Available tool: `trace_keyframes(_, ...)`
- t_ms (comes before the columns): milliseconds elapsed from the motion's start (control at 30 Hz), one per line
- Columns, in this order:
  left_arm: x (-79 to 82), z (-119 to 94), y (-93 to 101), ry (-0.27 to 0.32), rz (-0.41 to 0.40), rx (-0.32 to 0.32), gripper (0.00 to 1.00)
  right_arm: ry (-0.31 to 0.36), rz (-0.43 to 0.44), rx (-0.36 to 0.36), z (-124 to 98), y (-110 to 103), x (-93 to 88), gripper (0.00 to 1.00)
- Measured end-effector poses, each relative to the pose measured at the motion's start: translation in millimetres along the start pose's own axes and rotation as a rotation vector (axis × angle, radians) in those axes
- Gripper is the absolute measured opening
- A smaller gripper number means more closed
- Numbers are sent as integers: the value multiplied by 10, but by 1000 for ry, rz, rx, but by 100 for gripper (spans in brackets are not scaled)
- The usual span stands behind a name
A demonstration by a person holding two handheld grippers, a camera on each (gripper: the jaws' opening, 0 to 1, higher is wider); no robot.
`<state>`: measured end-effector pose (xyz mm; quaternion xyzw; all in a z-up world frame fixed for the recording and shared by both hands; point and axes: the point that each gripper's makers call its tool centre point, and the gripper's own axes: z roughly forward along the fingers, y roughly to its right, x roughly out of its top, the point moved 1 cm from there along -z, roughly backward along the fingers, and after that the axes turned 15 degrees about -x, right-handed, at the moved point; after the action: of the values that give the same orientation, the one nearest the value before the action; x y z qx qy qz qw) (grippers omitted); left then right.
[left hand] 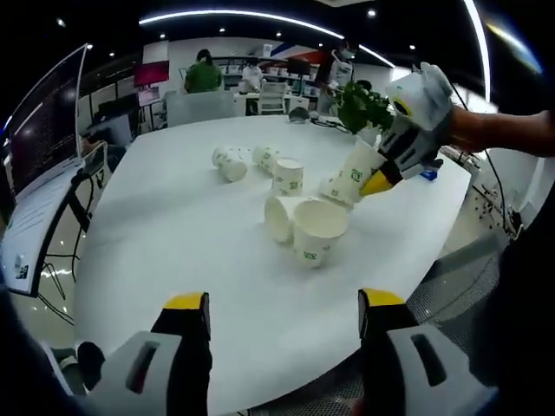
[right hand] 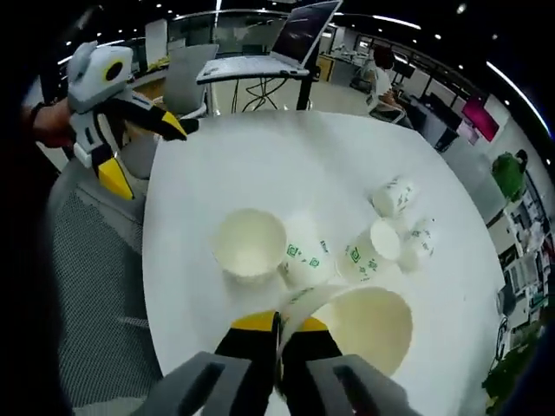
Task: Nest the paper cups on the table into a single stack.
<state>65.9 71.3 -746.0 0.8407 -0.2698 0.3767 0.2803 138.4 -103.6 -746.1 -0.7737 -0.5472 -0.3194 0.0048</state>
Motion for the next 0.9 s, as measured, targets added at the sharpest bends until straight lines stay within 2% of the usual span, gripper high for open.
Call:
trace_keyframes(133,8,-4,1,6,3,-2,69,20,-52,16,-35,-31,165,0)
trace_keyframes(400,45,-27,92,14,12,-15,70,48,-188,78,-88,-227,514,0)
trace_keyframes(533,59,-40,110,19,12,-13,70,43,-224,114,12,-319,567,0)
trace_keyframes(667,71,-71,103,28,4,-5,70,35,-253,143,22,-412,610,0)
trace_keyframes(900,63,-133,67,33,-7,12,70,-5,-330,173,132,-543,559,0)
